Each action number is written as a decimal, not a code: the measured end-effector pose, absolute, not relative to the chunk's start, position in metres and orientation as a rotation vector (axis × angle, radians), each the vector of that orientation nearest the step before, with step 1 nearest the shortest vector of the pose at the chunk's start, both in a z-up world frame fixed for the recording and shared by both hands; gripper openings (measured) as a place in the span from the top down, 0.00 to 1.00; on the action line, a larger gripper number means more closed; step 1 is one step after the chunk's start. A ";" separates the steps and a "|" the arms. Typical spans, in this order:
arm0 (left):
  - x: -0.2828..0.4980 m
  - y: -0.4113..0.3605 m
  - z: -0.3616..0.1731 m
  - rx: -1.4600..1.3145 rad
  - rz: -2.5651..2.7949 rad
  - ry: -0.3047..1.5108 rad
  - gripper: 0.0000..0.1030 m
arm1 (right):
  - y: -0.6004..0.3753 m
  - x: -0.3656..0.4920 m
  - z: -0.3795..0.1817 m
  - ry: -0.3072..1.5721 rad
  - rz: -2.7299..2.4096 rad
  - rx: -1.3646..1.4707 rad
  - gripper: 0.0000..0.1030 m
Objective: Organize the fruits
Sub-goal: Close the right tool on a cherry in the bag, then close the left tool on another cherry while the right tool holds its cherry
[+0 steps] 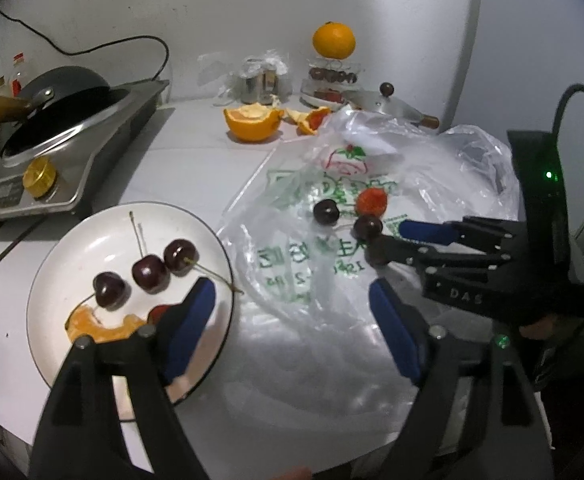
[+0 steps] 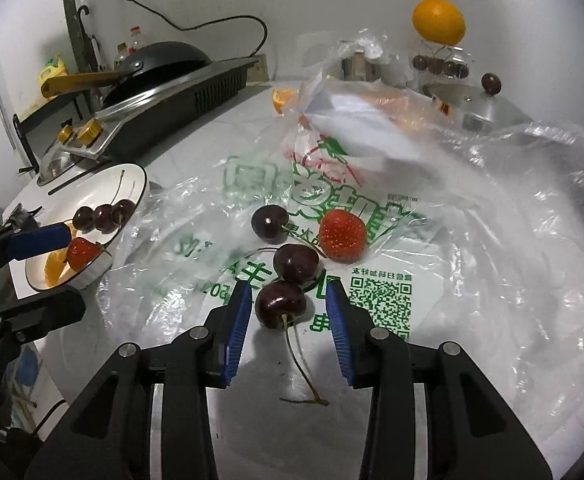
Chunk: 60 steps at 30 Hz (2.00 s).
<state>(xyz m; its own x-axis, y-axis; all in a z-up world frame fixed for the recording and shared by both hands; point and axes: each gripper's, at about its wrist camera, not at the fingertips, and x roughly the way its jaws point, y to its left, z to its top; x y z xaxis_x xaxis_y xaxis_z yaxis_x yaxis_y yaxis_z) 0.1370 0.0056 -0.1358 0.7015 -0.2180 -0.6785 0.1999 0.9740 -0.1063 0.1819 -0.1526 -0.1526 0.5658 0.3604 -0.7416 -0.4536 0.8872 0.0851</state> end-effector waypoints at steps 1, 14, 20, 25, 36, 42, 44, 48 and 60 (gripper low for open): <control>0.138 0.004 -0.137 -0.021 -0.234 0.762 0.22 | -0.152 0.183 -0.155 0.851 0.483 -0.124 0.61; 0.150 -0.009 -0.141 -0.004 -0.244 0.789 0.22 | -0.139 0.185 -0.163 0.886 0.499 -0.206 0.69; 0.153 -0.016 -0.139 0.019 -0.236 0.793 0.22 | -0.148 0.179 -0.156 0.858 0.512 -0.194 0.70; 0.159 -0.027 -0.139 0.048 -0.234 0.804 0.22 | -0.170 0.175 -0.142 0.822 0.497 -0.166 0.70; 0.181 -0.070 -0.144 0.140 -0.278 0.799 0.22 | -0.212 0.170 -0.114 0.713 0.474 -0.104 0.70; 0.201 -0.090 -0.152 0.164 -0.290 0.811 0.22 | -0.230 0.176 -0.111 0.687 0.471 -0.064 0.70; 0.208 -0.094 -0.156 0.176 -0.302 0.816 0.23 | -0.234 0.178 -0.113 0.689 0.472 -0.056 0.70; 0.220 -0.102 -0.163 0.206 -0.318 0.828 0.33 | -0.238 0.180 -0.118 0.697 0.476 -0.042 0.70; 0.238 -0.110 -0.183 0.195 -0.327 0.877 0.56 | -0.244 0.189 -0.129 0.724 0.495 -0.024 0.70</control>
<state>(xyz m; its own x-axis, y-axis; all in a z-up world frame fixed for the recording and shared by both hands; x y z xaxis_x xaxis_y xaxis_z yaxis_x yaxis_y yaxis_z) 0.2383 -0.1101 -0.1826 0.5942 -0.2002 -0.7790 0.3583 0.9330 0.0335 0.1888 -0.2439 -0.1294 0.6394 0.4262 -0.6400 -0.4422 0.8847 0.1474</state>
